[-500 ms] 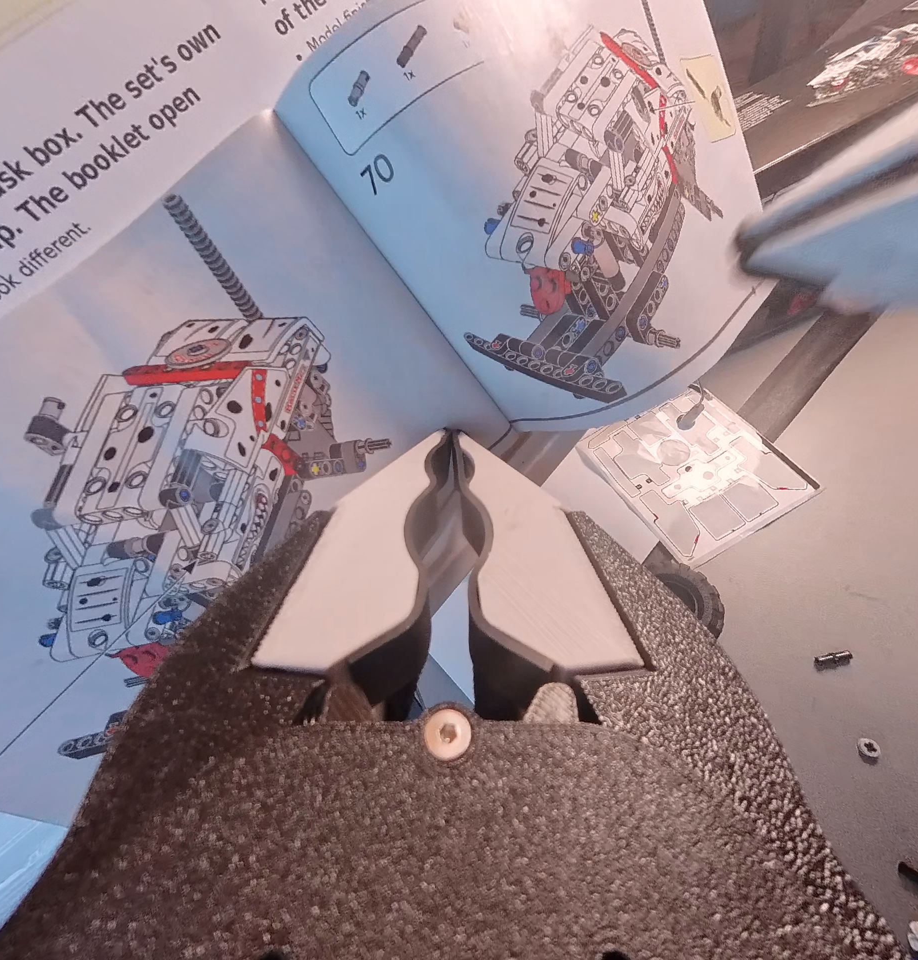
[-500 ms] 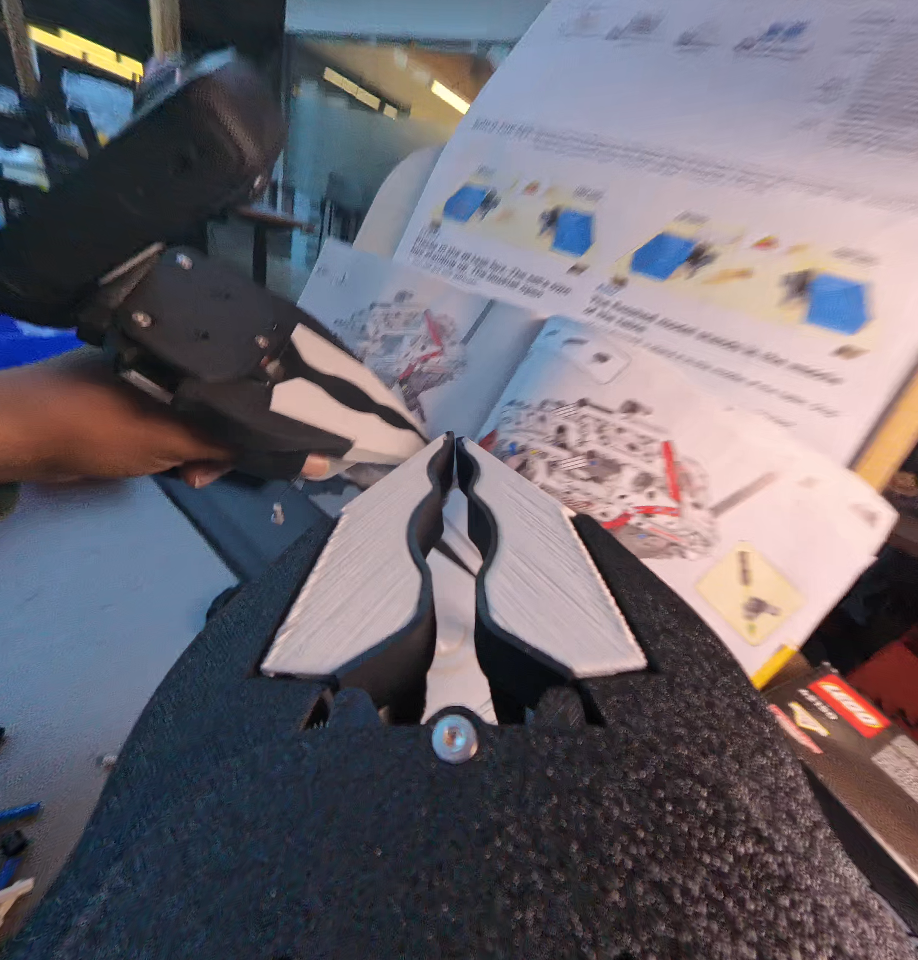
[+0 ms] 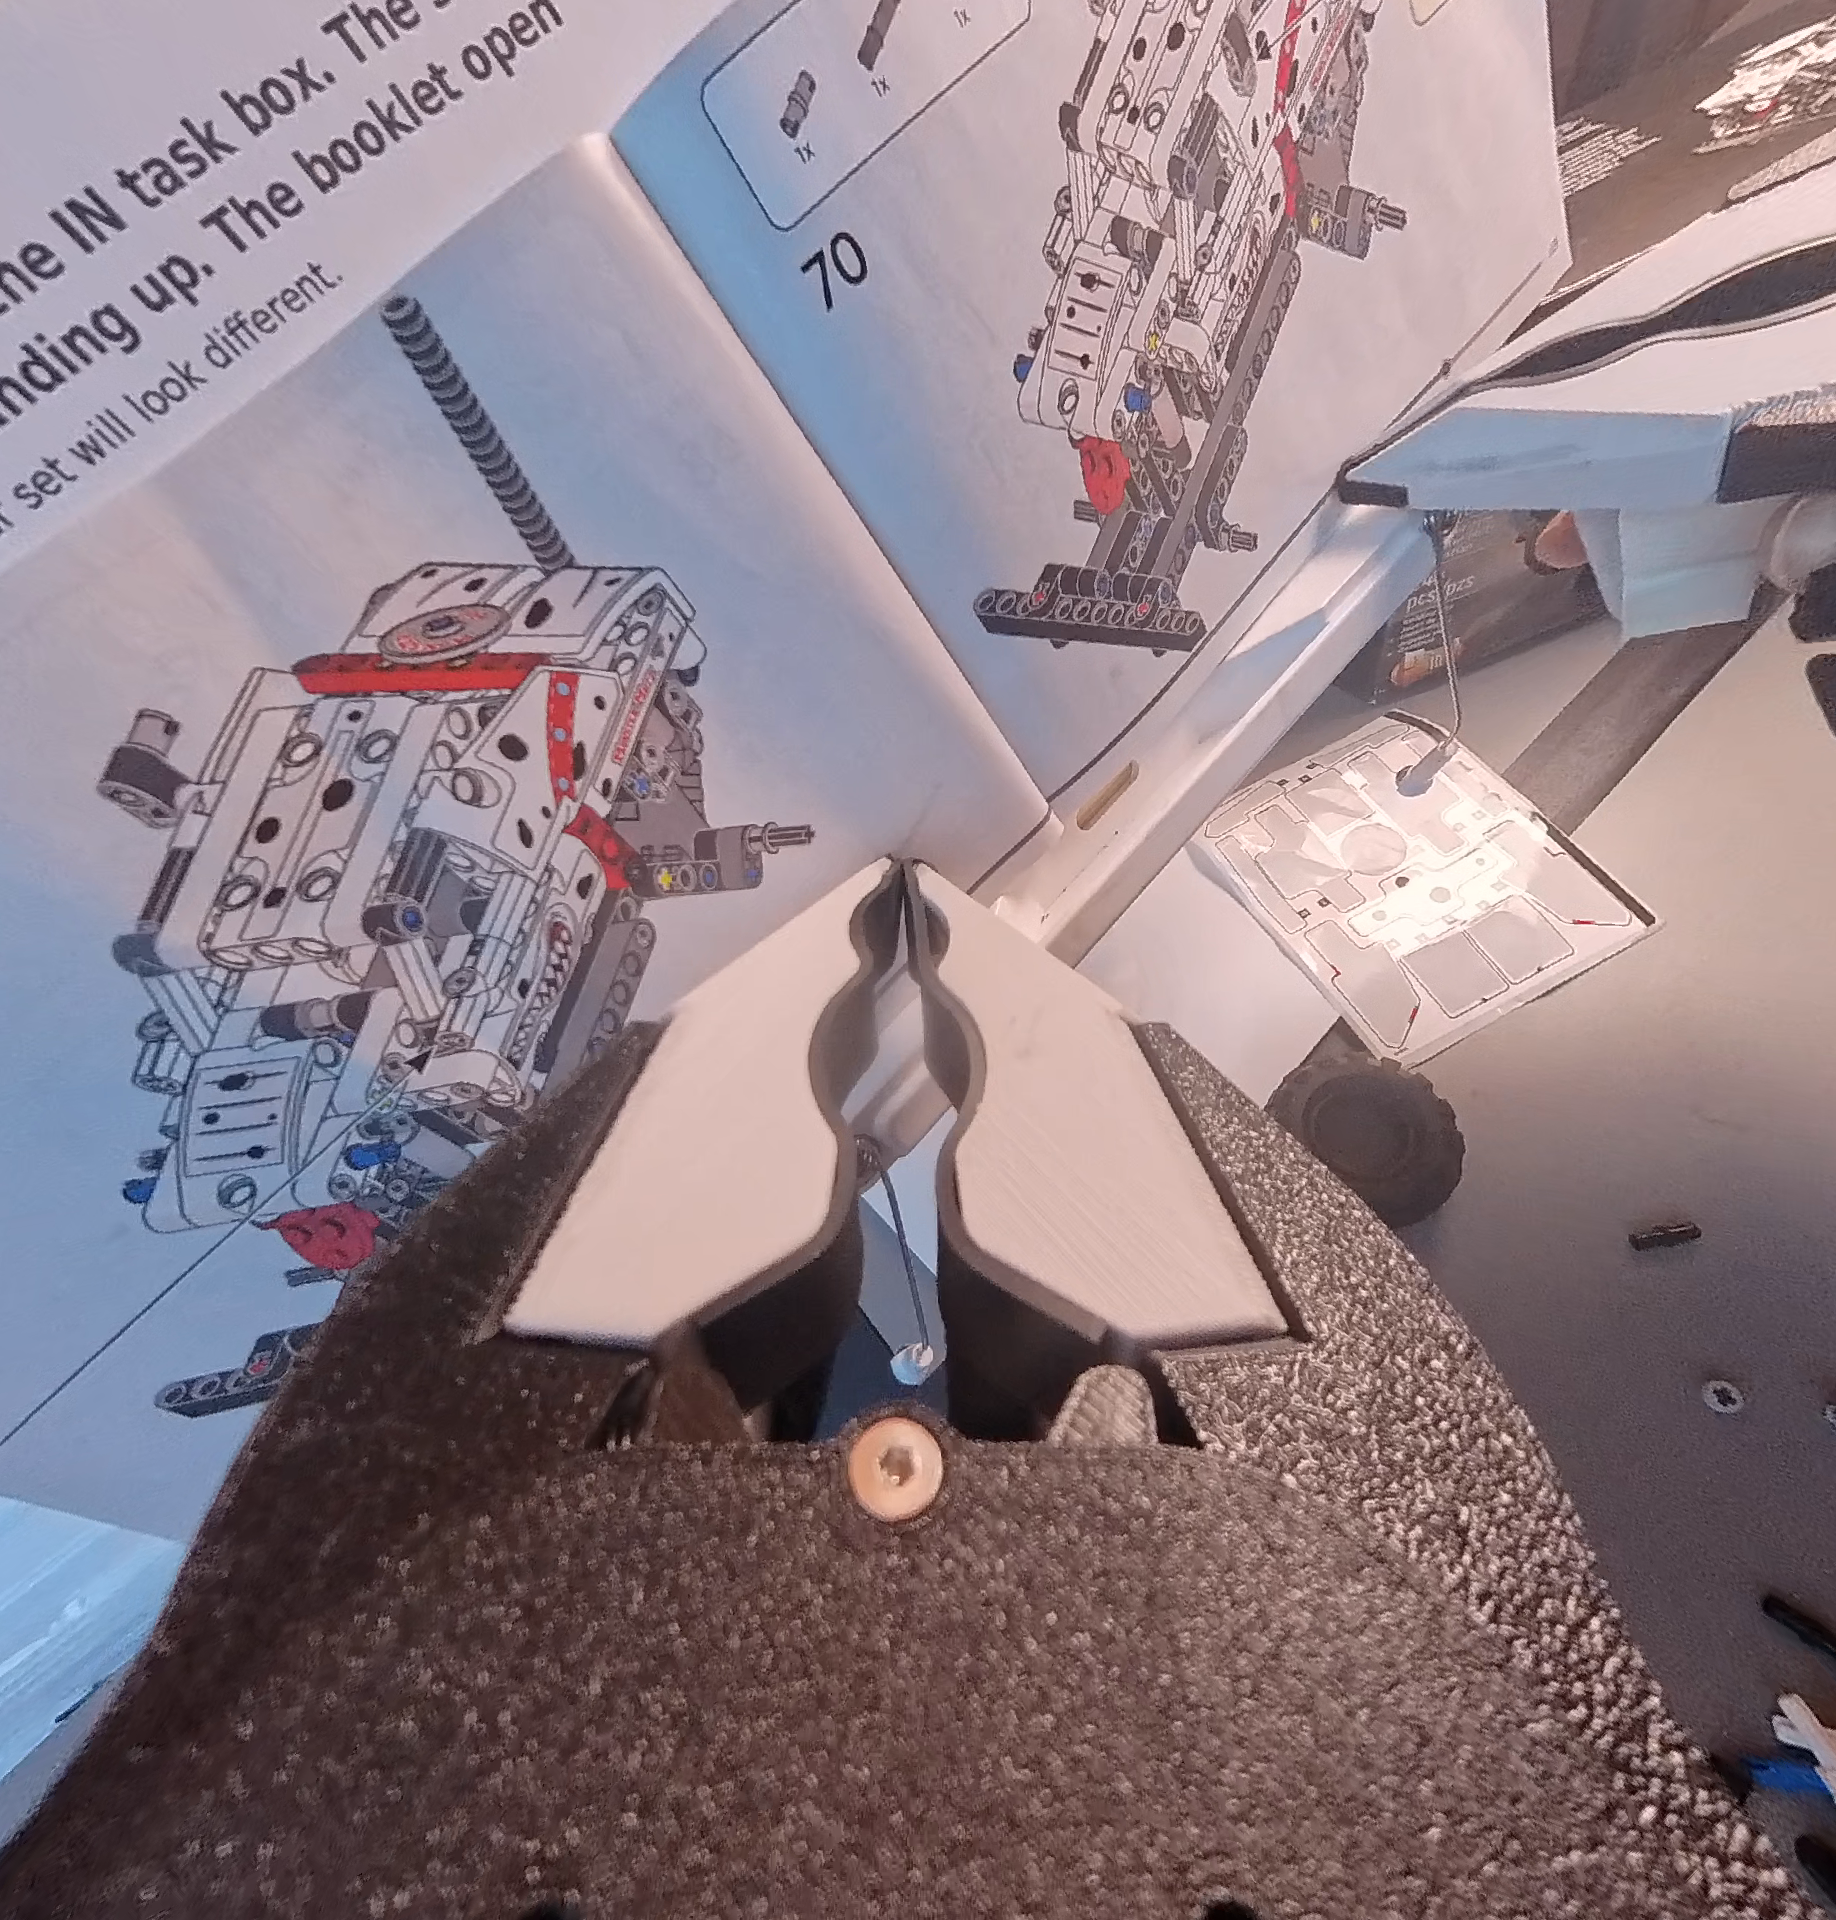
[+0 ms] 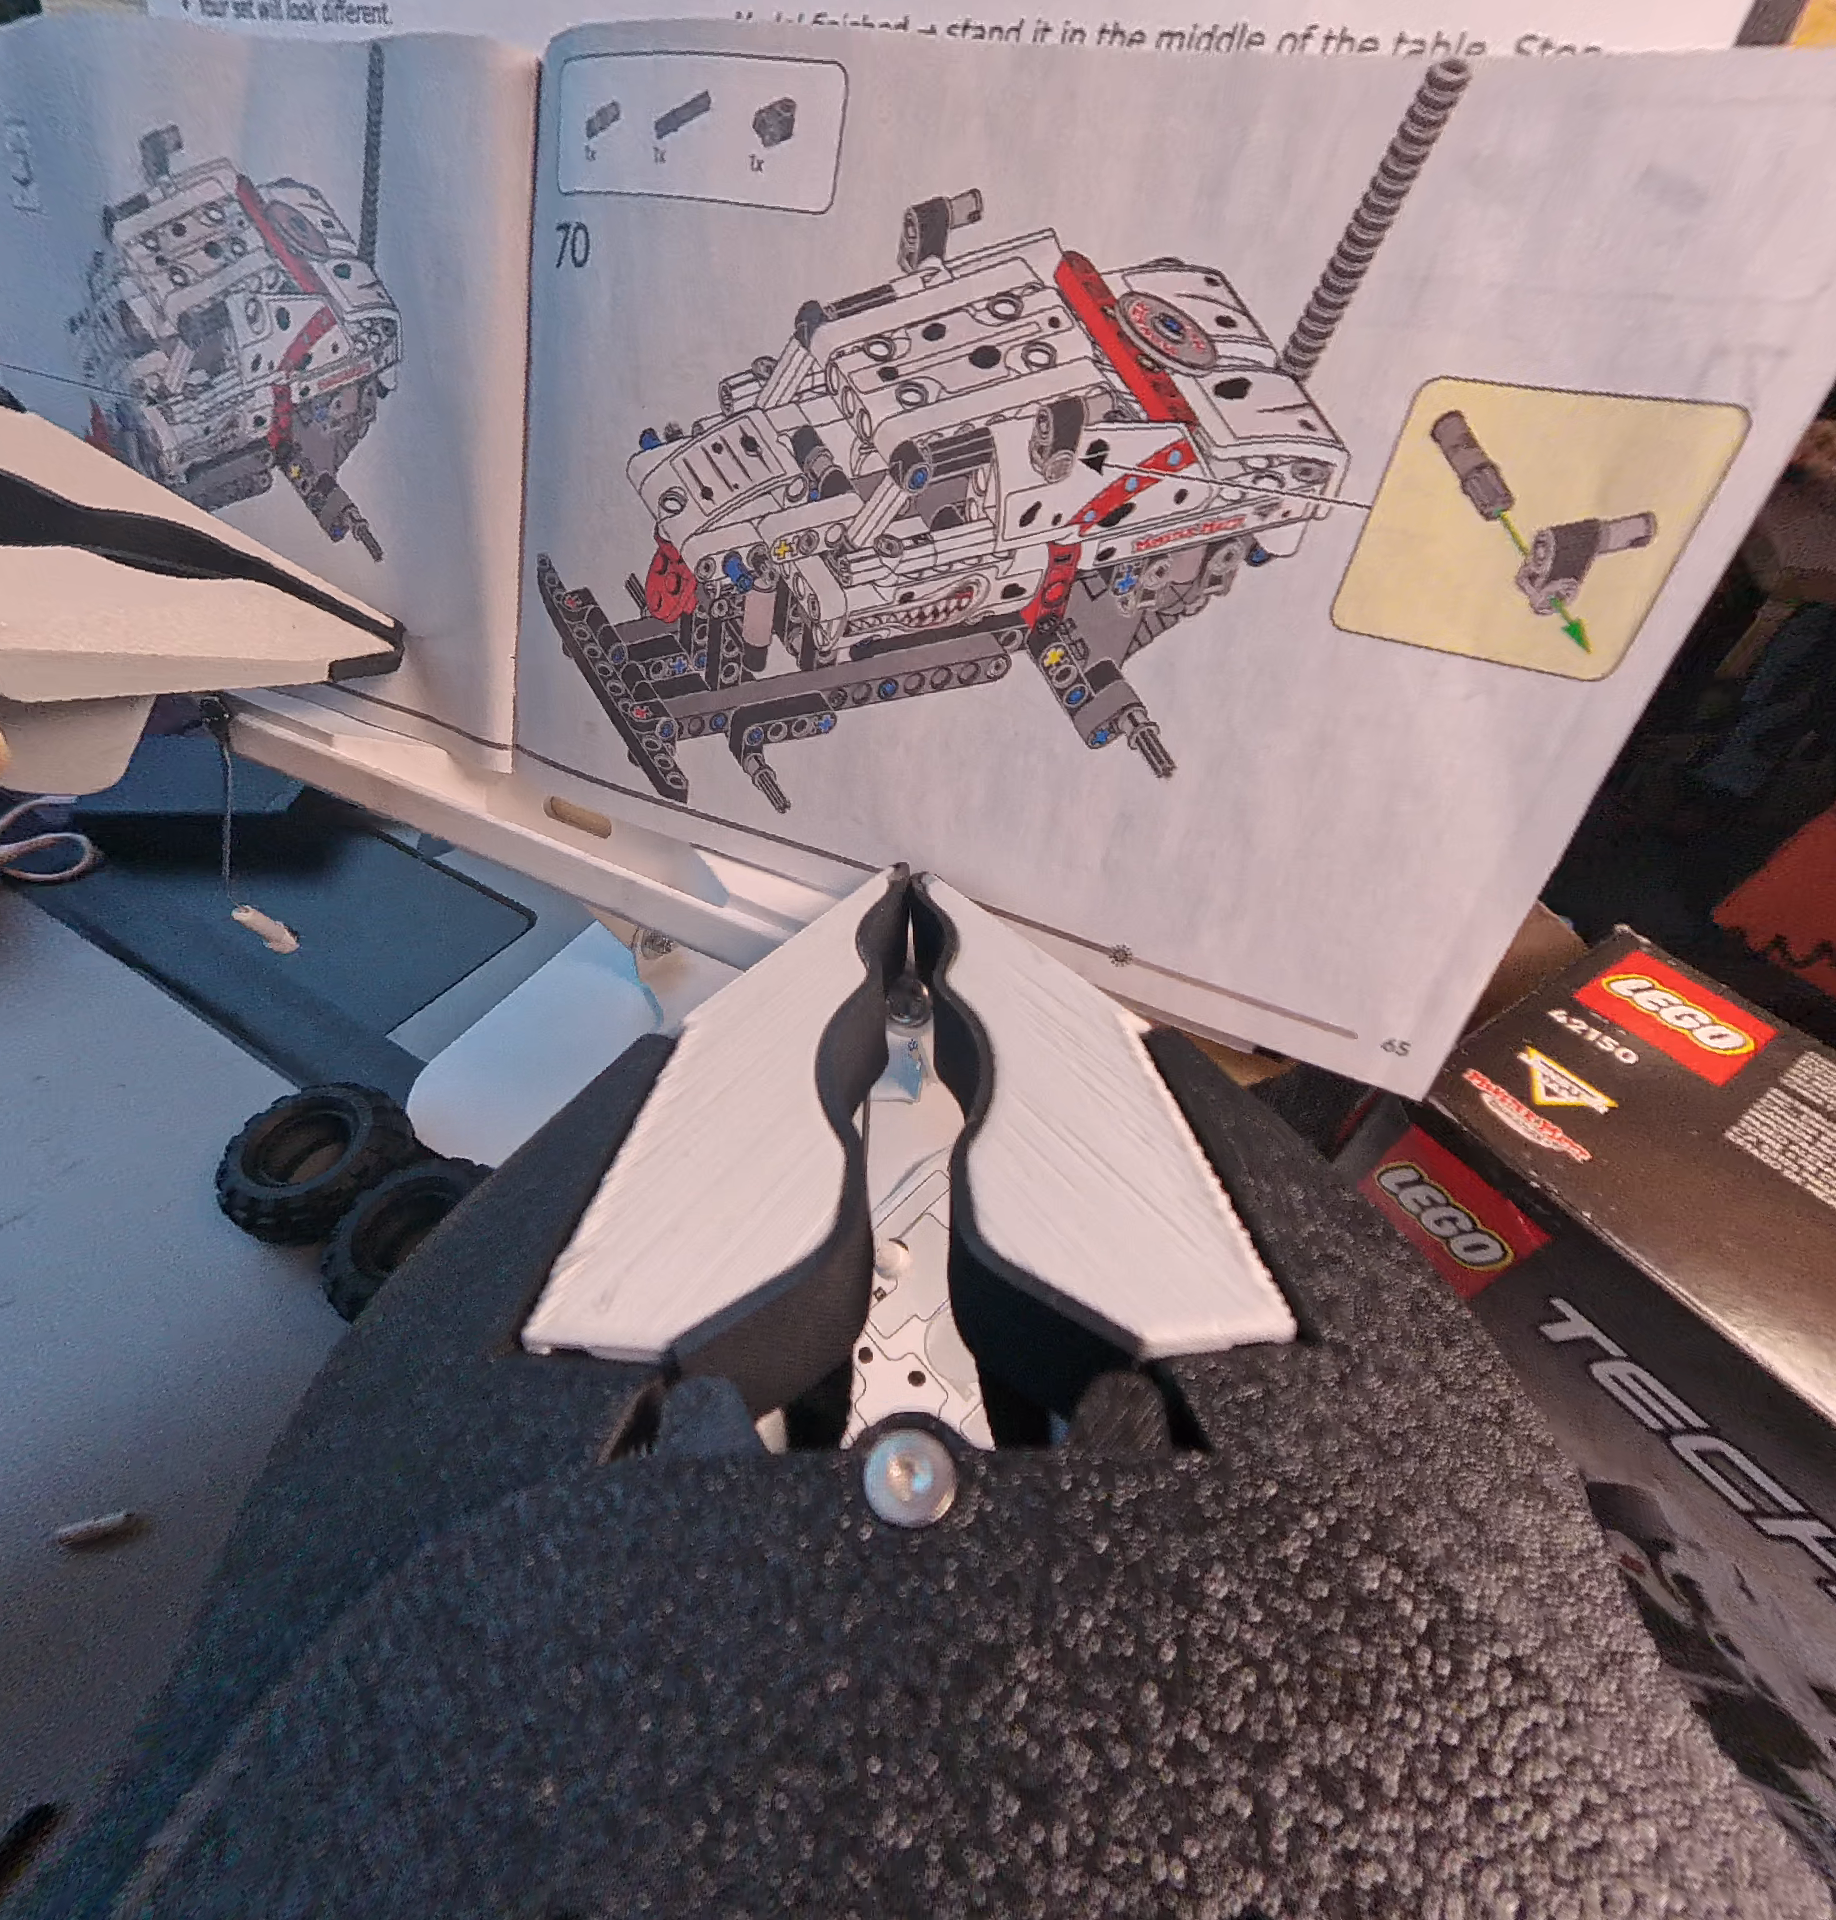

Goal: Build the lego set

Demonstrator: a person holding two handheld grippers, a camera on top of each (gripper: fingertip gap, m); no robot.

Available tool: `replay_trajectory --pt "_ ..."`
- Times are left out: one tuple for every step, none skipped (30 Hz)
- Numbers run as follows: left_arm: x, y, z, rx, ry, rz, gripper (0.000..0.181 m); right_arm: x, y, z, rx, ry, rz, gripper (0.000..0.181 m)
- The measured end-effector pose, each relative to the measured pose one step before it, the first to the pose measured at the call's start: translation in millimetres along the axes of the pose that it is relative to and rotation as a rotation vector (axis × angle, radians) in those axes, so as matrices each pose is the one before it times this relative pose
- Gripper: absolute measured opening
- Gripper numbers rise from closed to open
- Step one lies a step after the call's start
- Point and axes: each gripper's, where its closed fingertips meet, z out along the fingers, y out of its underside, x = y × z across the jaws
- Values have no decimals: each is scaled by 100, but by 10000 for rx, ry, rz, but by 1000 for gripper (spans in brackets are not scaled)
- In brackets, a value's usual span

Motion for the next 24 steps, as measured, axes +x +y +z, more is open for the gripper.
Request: replay_trajectory --pt "0 33 -65 -87 -61 -44 0 274 92 -158 -60 -37 154 0" --pt "43 10 -86 -123 -46 -120 0 193 105 -149 -22 -34 169 0" --pt "131 -53 -89 -158 -21 -180 0 9 126 -99 3 -89 169 0" --pt "261 -210 -125 -145 -13 -166 4 -84 235 -11 -48 -100 118 0" --pt "414 -478 -164 -23 -37 -51 9 -33 -5 -23 82 -27 122 0" --pt "709 -806 -164 154 9 125 10 -45 -13 21 30 -26 63 0" --pt "852 -1005 -71 256 2 244 10 -27 -13 49 9 -7 16 0" --pt "865 -995 138 246 -12 317 9 -14 -11 61 7 1 -11 0" --pt "737 -754 394 129 -21 329 8 -31 -13 32 5 -4 -13 0" --pt "462 -458 624 -22 -52 251 8 -13 2 -13 9 -2 14 0" --pt "299 -274 761 -70 -24 146 8 -9 23 -50 6 -16 35 0" --pt "36 -90 782 -108 -66 107 8 -27 13 -128 19 -36 56 0" --pt "-340 210 727 -210 -218 97 6 78 -5 -230 51 39 71 1" --pt "-315 249 589 -171 -173 45 3 116 -24 -389 128 62 4 9" --pt "-240 -1 240 9 -118 -23 0 70 10 -570 191 45 -4 13" --pt "-56 -20 30 -1 -1 -8 0 65 125 -649 221 64 7 16" --pt "4 39 -29 6 13 10 0 47 383 -553 147 89 -56 20" --pt "43 57 -34 24 2 70 0 22 708 -384 4 111 -193 24" --pt "13 36 -28 26 -41 97 0 -105 836 -153 -40 104 -312 30" --pt "-10 43 5 -3 -77 131 0 -305 950 85 -123 67 -348 36" --pt "8 17 14 -28 -80 113 0 -574 914 340 -181 -29 -317 44" --pt "-4 -5 21 -46 -77 94 0 -561 735 498 -211 21 -315 50" --pt "-22 19 27 -50 -84 106 0 -207 332 485 -117 238 -445 48" --pt "-20 18 25 -26 -70 104 0 507 -76 313 19 634 -705 30"
